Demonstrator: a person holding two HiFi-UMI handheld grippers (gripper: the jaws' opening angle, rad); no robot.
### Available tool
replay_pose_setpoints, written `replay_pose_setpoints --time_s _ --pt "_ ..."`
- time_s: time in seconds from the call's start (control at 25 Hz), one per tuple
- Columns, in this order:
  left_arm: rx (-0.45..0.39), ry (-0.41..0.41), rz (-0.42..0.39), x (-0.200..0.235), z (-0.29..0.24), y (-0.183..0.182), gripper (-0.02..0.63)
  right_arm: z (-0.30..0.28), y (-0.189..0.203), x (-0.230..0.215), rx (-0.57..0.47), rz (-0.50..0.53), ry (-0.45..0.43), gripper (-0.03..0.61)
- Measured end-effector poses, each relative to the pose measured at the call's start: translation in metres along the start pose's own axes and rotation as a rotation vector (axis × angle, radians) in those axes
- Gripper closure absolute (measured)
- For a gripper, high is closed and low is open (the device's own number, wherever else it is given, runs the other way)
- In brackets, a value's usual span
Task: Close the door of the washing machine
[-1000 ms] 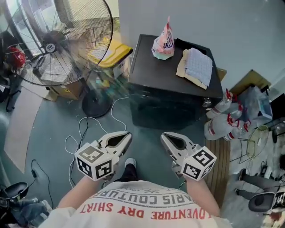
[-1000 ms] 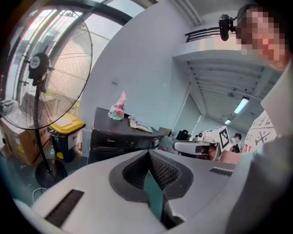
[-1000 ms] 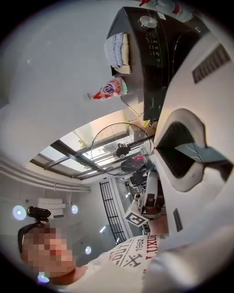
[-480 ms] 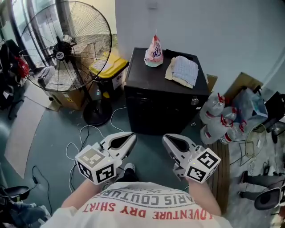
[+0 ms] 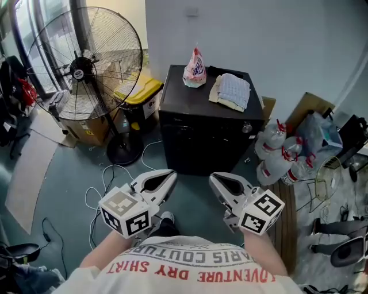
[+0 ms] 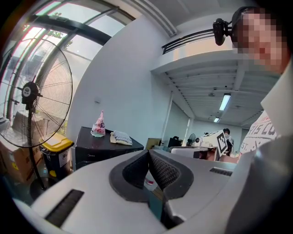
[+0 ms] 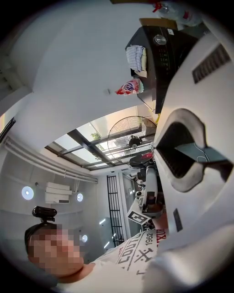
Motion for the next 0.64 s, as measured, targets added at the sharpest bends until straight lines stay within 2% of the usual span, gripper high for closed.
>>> replay_pose_setpoints --time_s 0.64 --pt "0.018 0.000 -0.011 -0.016 -0.001 0.003 0.588 0.019 0.003 0.004 -0.015 0.003 0.010 0.557"
Point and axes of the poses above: the fingertips, and each gripper's own axes: z backward along the fingers, x to its left, y out of its underside, the point moved 2 cm from there along z, backward along the fingers, and after that the axes turned 14 degrees about -z, right-handed, at the moved point
